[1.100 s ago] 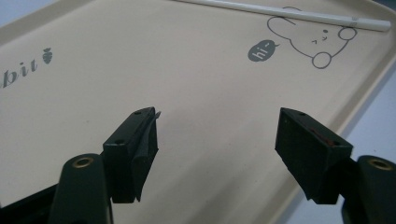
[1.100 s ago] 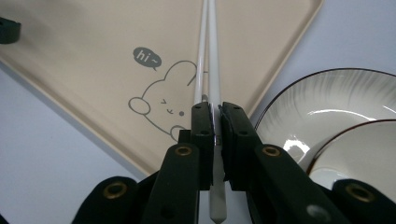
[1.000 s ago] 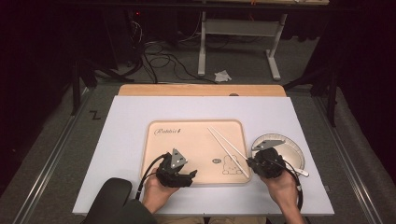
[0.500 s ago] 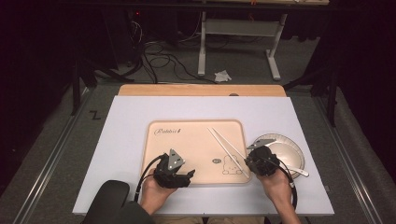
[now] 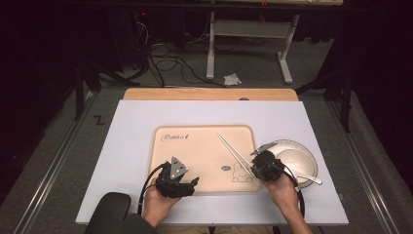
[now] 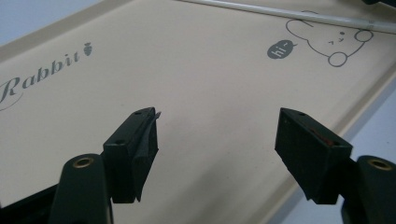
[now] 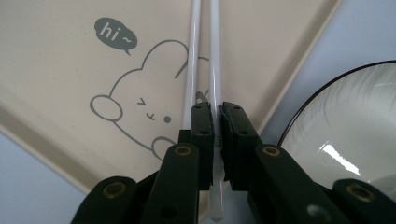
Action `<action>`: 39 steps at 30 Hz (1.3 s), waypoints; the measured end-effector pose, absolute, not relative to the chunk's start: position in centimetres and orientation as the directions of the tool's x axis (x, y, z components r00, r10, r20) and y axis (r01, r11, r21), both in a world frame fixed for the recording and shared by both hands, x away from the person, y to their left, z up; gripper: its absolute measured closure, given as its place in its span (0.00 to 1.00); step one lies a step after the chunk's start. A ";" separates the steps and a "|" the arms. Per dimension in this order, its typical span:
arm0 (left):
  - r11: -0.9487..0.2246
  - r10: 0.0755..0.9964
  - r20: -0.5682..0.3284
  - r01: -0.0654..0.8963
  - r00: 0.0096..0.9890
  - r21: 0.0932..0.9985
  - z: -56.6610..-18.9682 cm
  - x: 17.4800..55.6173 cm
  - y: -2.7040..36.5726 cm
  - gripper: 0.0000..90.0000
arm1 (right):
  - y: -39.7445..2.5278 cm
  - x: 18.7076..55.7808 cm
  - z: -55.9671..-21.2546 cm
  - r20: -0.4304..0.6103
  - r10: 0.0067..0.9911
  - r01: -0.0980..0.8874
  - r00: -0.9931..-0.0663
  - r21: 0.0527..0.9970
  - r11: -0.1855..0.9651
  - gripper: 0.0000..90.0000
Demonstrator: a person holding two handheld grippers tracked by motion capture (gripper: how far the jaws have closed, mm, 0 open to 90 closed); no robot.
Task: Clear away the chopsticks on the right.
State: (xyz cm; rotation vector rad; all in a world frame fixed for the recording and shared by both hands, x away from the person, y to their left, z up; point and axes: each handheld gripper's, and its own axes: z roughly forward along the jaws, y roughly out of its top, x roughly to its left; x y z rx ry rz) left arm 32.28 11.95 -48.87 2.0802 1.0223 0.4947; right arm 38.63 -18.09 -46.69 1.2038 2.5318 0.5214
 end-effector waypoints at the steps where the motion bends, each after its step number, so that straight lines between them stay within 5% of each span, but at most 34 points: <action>1: -0.395 0.799 0.015 0.506 0.601 0.766 -48.9 32.3 12.0 0.34 | -18.0 38.7 -46.7 -0.106 0.786 0.683 -0.609 0.433 0.588 0.95; 39: -0.359 0.819 0.009 0.500 0.573 0.788 -48.6 31.9 12.8 0.35 | -17.6 39.4 -47.9 -0.082 0.777 0.704 -0.624 0.375 0.604 0.93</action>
